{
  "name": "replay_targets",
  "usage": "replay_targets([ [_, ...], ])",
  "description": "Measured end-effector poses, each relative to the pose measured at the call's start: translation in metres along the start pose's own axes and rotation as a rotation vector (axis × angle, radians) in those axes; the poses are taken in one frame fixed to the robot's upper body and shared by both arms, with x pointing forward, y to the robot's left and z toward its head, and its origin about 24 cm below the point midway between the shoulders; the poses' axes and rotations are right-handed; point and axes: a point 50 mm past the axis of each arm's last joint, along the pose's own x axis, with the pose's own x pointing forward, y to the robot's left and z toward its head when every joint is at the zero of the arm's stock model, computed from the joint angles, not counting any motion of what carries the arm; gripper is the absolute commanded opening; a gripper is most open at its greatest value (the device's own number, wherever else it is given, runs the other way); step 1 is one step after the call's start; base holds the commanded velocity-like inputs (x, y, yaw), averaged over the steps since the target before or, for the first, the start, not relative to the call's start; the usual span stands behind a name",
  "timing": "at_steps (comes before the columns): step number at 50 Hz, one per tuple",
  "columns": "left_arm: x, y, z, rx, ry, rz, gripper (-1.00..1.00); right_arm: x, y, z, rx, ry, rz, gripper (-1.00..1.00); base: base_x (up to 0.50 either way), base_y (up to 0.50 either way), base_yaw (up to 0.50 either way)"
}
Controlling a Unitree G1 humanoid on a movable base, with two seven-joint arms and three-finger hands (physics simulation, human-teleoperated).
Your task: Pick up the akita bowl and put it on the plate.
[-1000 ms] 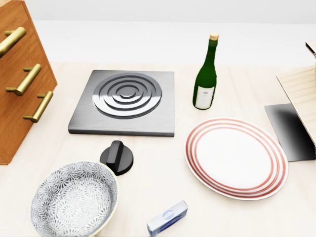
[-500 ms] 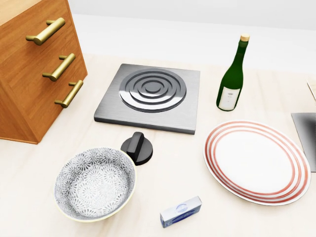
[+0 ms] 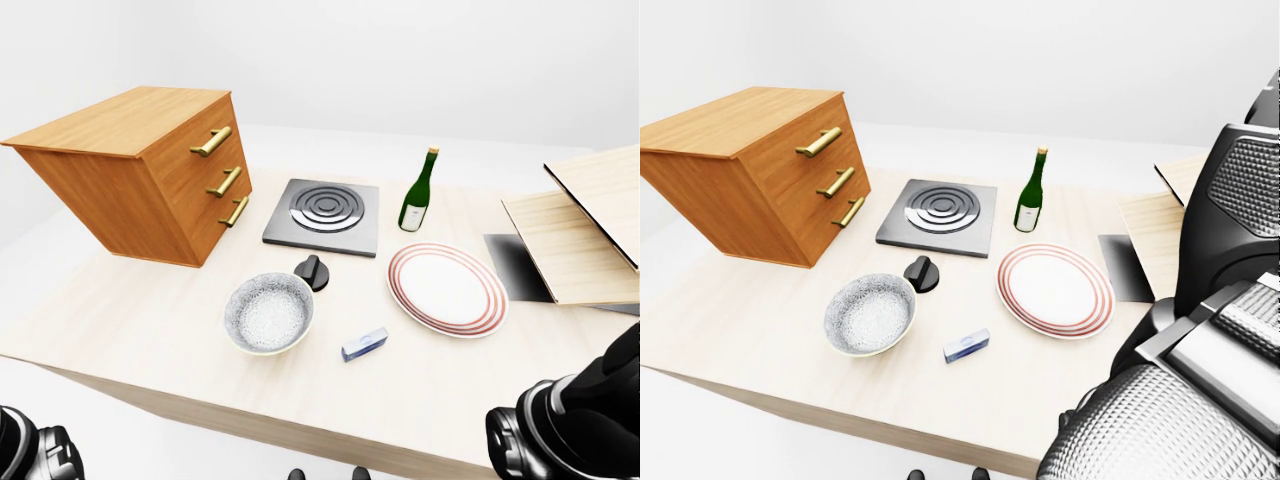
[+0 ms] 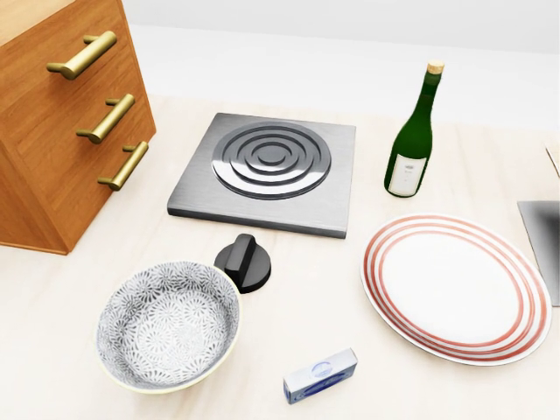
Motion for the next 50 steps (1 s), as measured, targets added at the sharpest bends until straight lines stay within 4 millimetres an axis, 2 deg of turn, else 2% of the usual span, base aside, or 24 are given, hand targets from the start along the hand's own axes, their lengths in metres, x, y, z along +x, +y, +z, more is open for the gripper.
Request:
replay_targets([
  [4, 0.0, 0.0, 0.0, 0.001, 0.001, 0.0, 0.97, -0.001, 0.0, -0.001, 0.001, 0.003, 0.002, 1.0, 0.41, -0.34, 0.0],
  [13, 0.0, 0.0, 0.0, 0.001, 0.001, 0.001, 0.97, -0.002, 0.002, -0.002, -0.003, 0.003, 0.014, 1.0, 0.01, -0.02, 0.0],
  [21, 0.001, 0.0, 0.0, 0.002, 0.001, 0.001, 0.96, -0.002, 0.003, -0.003, 0.0, 0.004, 0.016, 1.0, 0.12, -0.42, 0.0],
  [37, 0.0, -0.001, 0.001, 0.002, 0.003, -0.006, 0.97, -0.006, 0.005, -0.01, -0.053, 0.016, 0.052, 1.0, 0.0, 0.0, 0.0],
  [50, 0.002, 0.0, 0.002, 0.006, 0.001, -0.005, 0.96, -0.007, 0.017, -0.017, -0.147, 0.004, 0.173, 1.0, 0.0, 0.0, 0.0],
])
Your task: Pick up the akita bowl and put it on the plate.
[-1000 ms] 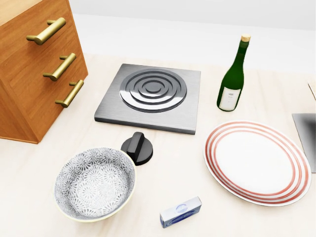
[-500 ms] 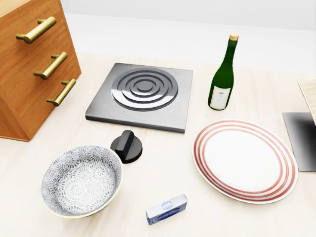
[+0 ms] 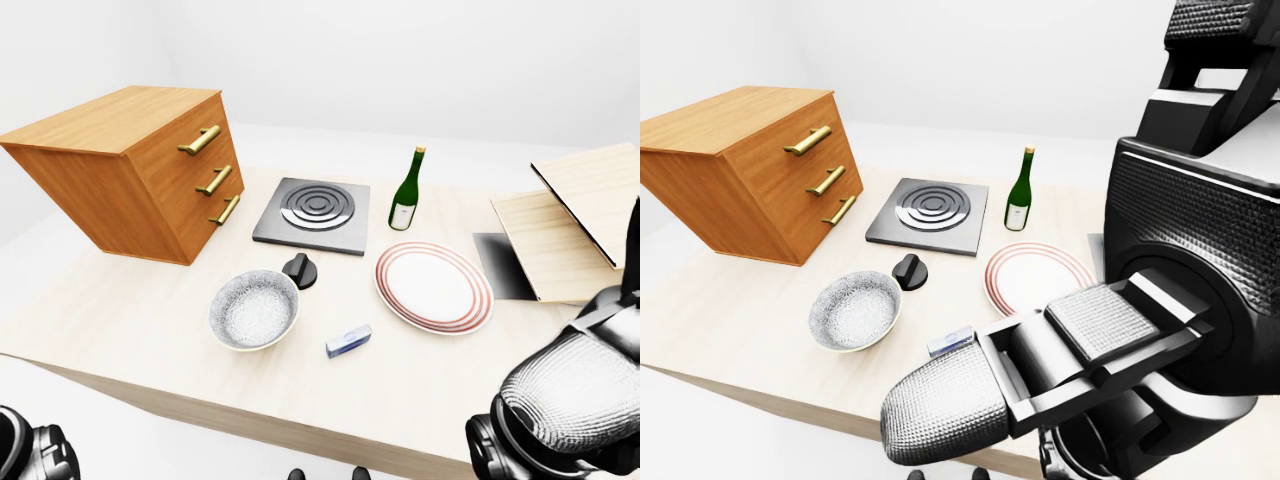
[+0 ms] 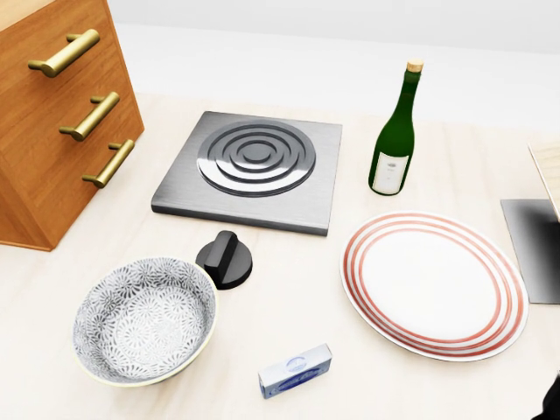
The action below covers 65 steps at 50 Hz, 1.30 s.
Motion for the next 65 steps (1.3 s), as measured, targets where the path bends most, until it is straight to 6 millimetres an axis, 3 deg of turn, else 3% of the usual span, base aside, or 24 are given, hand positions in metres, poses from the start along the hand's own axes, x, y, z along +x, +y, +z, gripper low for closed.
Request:
replay_targets([
  [13, 0.002, 0.001, 0.0, 0.002, -0.004, 0.005, 0.97, -0.002, 0.016, -0.011, -0.051, 0.036, 0.169, 1.0, 0.0, 0.0, 0.0],
  [25, 0.003, 0.002, 0.001, 0.004, -0.004, 0.008, 0.96, -0.013, 0.033, -0.035, -0.094, 0.147, 0.308, 1.0, 0.0, 0.0, 0.0],
  [31, 0.004, 0.002, 0.002, 0.002, -0.003, 0.006, 0.96, -0.031, 0.05, -0.062, -0.064, 0.302, 0.372, 1.0, 0.0, 0.0, 0.0],
  [38, 0.005, 0.002, 0.003, 0.001, 0.0, 0.003, 0.96, -0.047, 0.064, -0.079, -0.066, 0.409, 0.442, 1.0, 0.0, 0.0, 0.0],
  [65, 0.005, -0.001, 0.004, -0.002, 0.012, -0.011, 0.96, -0.081, 0.083, -0.106, -0.071, 0.623, 0.559, 1.0, 0.0, 0.0, 0.0],
])
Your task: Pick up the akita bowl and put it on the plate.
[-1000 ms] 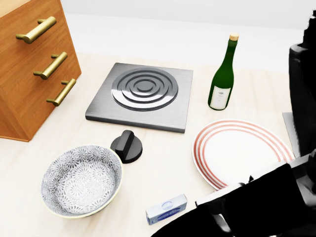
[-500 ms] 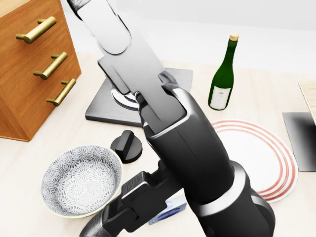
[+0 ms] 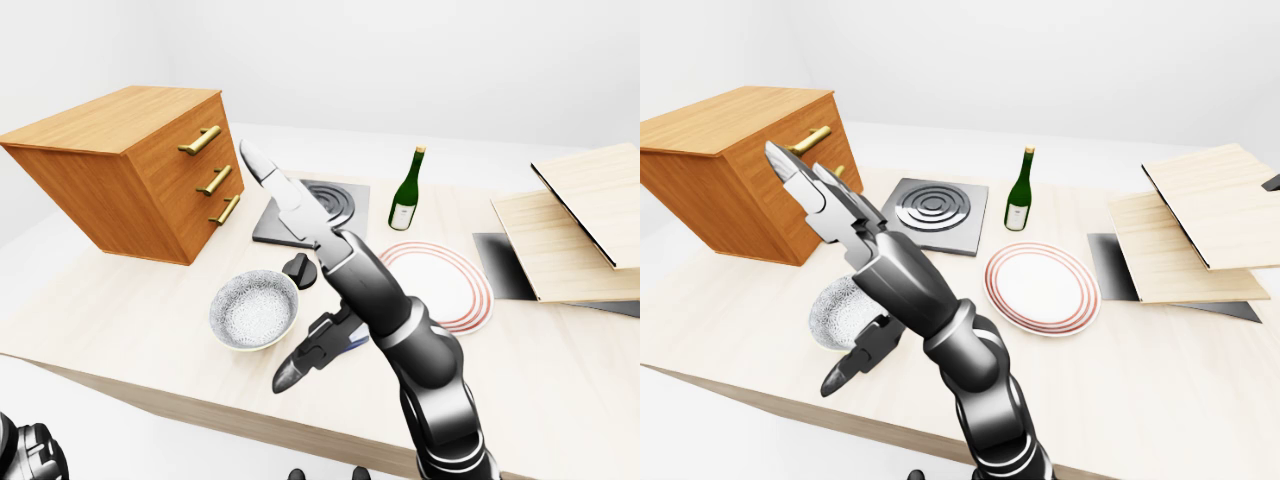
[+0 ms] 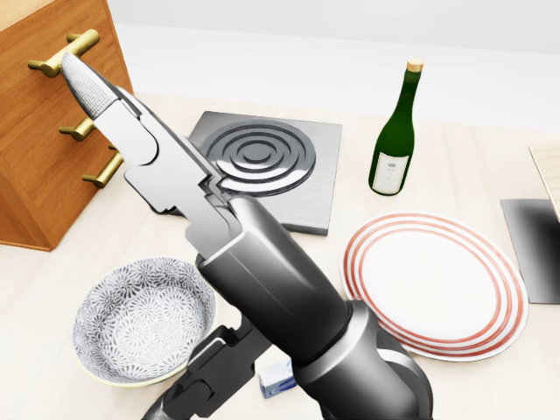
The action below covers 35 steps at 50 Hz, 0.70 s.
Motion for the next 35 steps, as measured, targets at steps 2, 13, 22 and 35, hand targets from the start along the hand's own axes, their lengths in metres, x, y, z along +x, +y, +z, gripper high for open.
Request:
replay_targets([
  [2, 0.0, 0.0, 0.0, 0.0, 0.0, 0.0, 0.97, 0.0, 0.002, -0.002, 0.005, 0.01, 0.006, 1.0, 0.0, 0.0, 0.0],
  [13, -0.001, 0.0, -0.001, -0.002, 0.001, 0.0, 0.97, 0.0, 0.016, -0.014, 0.02, 0.073, 0.056, 1.0, 0.0, 0.0, 0.0],
  [22, -0.001, 0.0, -0.001, -0.003, 0.001, 0.002, 0.96, -0.001, 0.028, -0.026, 0.036, 0.137, 0.098, 1.0, 0.0, 0.0, 0.0],
  [35, -0.002, 0.0, -0.001, -0.004, 0.001, 0.004, 0.97, -0.004, 0.041, -0.038, 0.04, 0.207, 0.143, 1.0, 0.0, 0.0, 0.0],
])
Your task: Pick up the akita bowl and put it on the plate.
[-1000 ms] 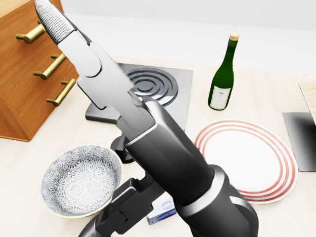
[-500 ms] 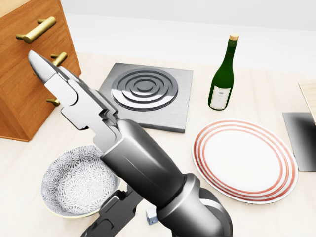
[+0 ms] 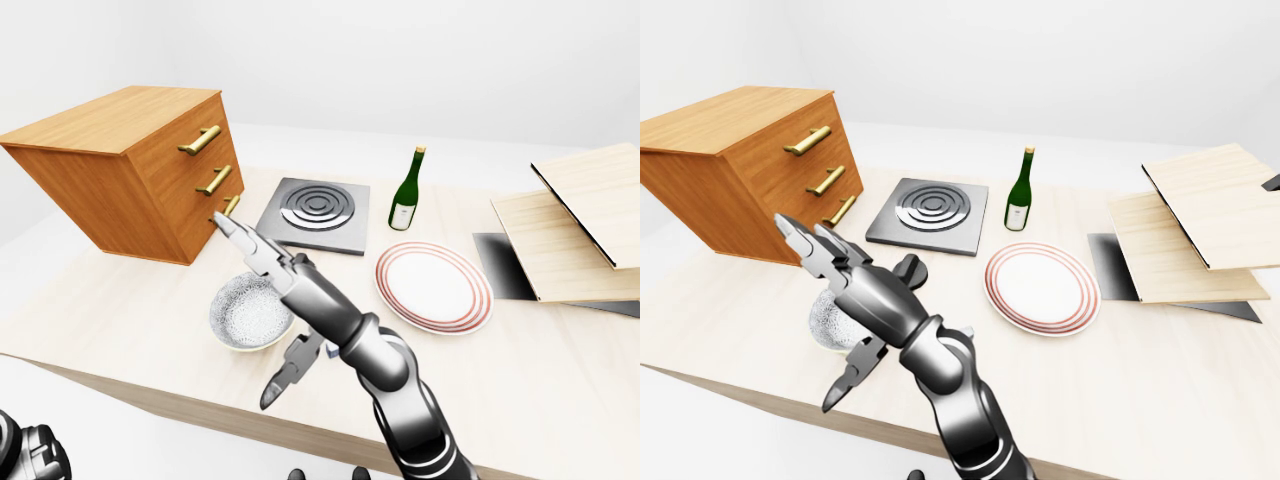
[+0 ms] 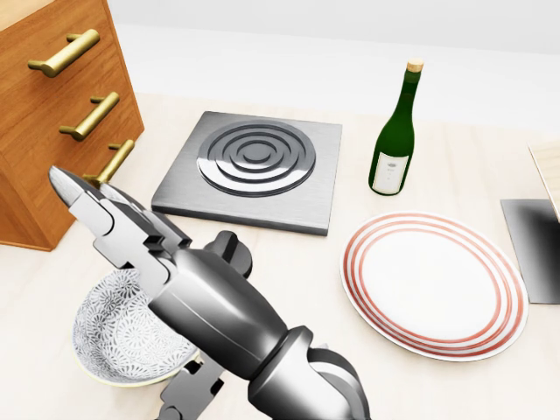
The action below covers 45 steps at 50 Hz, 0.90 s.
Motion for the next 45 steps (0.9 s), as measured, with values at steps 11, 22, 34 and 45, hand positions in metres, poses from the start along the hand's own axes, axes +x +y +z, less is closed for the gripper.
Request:
replay_targets([
  [11, -0.001, 0.0, 0.0, -0.002, 0.002, -0.001, 0.96, 0.0, 0.009, -0.013, 0.01, 0.063, 0.033, 1.0, 0.0, 0.0, 0.0],
  [22, -0.001, -0.001, 0.0, -0.004, 0.005, -0.004, 0.96, 0.002, 0.016, -0.02, -0.003, 0.104, 0.079, 1.0, 0.0, 0.0, 0.0],
  [34, -0.002, -0.001, 0.001, -0.003, 0.007, -0.006, 0.96, 0.007, 0.023, -0.025, -0.076, 0.147, 0.153, 1.0, 0.0, 0.0, 0.0],
  [45, -0.001, -0.001, 0.001, 0.001, 0.005, -0.007, 0.96, 0.012, 0.025, -0.033, -0.169, 0.224, 0.214, 1.0, 0.0, 0.0, 0.0],
])
